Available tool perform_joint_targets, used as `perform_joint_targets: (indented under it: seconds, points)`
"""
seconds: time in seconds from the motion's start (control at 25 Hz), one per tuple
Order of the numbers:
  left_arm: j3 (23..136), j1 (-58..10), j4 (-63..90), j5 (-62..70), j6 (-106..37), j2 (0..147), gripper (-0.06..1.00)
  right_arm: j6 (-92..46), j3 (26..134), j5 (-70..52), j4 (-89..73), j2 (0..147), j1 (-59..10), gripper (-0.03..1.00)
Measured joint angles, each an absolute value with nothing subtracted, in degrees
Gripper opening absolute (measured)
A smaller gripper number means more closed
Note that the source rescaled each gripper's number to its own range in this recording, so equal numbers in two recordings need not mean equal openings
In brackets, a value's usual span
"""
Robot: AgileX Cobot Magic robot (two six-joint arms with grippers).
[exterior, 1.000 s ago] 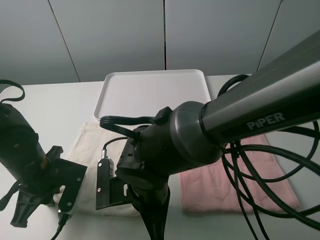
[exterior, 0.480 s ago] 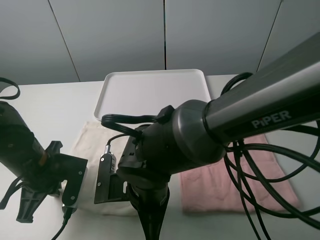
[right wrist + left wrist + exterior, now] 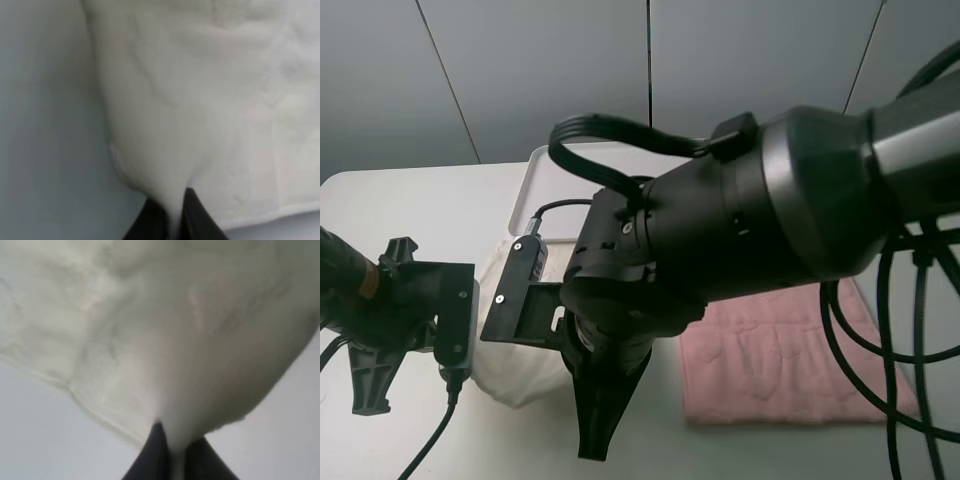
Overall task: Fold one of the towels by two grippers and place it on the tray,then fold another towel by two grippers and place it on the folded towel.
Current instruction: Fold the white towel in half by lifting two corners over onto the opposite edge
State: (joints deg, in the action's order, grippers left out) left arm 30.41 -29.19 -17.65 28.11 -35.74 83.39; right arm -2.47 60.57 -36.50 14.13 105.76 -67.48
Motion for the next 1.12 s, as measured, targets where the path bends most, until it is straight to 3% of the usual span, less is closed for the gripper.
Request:
perform_joint_targets:
  seconds: [0.64, 0.8, 1.12]
  points:
    - [30.41, -29.07, -32.99, 19.29, 6.13, 80.25, 0.00, 26.08, 60.57, -39.74, 27.80, 103.52, -64.04, 0.00]
    - [30.41, -25.82, -38.27, 16.72, 15.95, 80.59, 0.00, 31.98, 60.57, -38.41, 31.35, 103.52, -63.20, 0.00]
    - [30.41, -20.87, -39.60, 9.39, 18.80, 81.80, 0.00, 37.40, 60.57, -33.85, 33.17, 103.63, -56.32, 0.00]
